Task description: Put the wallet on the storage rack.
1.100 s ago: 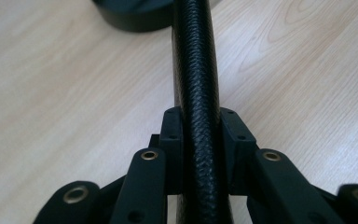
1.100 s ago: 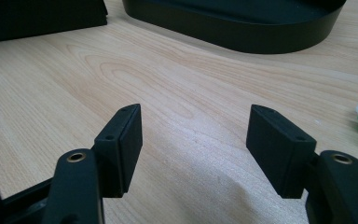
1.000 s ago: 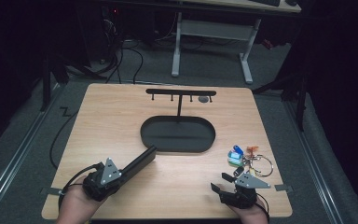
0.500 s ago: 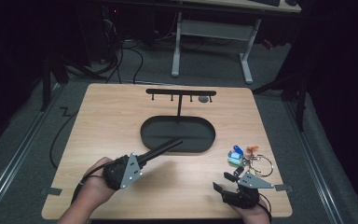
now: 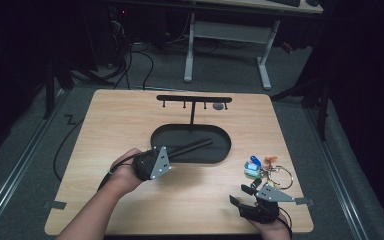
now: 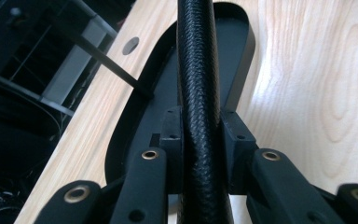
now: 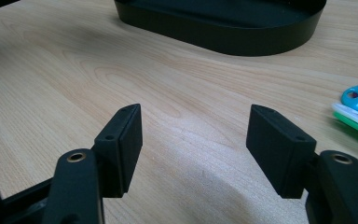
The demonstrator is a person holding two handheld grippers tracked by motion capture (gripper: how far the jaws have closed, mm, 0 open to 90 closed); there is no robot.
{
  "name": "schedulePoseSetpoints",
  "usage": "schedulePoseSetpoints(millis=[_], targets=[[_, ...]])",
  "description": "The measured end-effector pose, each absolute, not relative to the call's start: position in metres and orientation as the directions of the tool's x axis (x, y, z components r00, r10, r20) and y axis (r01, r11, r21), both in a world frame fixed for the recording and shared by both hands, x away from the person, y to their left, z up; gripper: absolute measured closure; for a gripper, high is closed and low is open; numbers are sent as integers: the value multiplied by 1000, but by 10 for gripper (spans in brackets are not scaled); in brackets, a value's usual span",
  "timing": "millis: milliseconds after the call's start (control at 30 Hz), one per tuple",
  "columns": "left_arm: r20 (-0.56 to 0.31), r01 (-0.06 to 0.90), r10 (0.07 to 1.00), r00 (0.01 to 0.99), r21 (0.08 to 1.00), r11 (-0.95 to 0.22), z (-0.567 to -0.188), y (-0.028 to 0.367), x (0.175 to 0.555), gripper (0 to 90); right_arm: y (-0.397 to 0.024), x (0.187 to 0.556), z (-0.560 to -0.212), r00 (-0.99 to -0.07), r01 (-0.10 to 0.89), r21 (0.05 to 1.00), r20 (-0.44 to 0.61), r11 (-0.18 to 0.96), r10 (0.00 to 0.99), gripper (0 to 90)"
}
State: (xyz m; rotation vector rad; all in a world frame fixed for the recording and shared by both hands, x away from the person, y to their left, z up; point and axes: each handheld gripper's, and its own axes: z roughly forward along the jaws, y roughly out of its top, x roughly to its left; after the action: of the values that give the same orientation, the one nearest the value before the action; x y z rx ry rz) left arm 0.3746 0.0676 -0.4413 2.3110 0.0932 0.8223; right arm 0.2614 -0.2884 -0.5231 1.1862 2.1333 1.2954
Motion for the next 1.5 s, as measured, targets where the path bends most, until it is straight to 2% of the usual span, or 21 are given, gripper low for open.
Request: schedulePoseSetpoints(millis=[133,333,567,700,900,1167,1500], targets=[[520,-117,284,806,609,-784,-447,63,395,744,-289,262,-523,-575,465,857,102,221,812,365],[560,-138,257,788,567,-812,-456,52,416,744,-290,262,-524,-571,470,856,108,216,814,364],[591,-169,218,777,529,-832,-459,37,427,744,-290,262,-525,-572,474,854,112,215,813,364],[576,-160,229,785,545,-823,-461,32,438,744,-290,261,-526,-571,475,854,115,212,813,365],[578,-171,200,791,522,-836,-470,27,445,744,-291,262,-526,-564,483,851,124,204,816,365],[535,-145,211,818,547,-824,-477,25,447,731,-292,261,-526,-565,481,853,123,204,816,365],[432,-82,223,874,583,-808,-477,30,446,673,-291,260,-525,-565,479,853,122,205,816,365]])
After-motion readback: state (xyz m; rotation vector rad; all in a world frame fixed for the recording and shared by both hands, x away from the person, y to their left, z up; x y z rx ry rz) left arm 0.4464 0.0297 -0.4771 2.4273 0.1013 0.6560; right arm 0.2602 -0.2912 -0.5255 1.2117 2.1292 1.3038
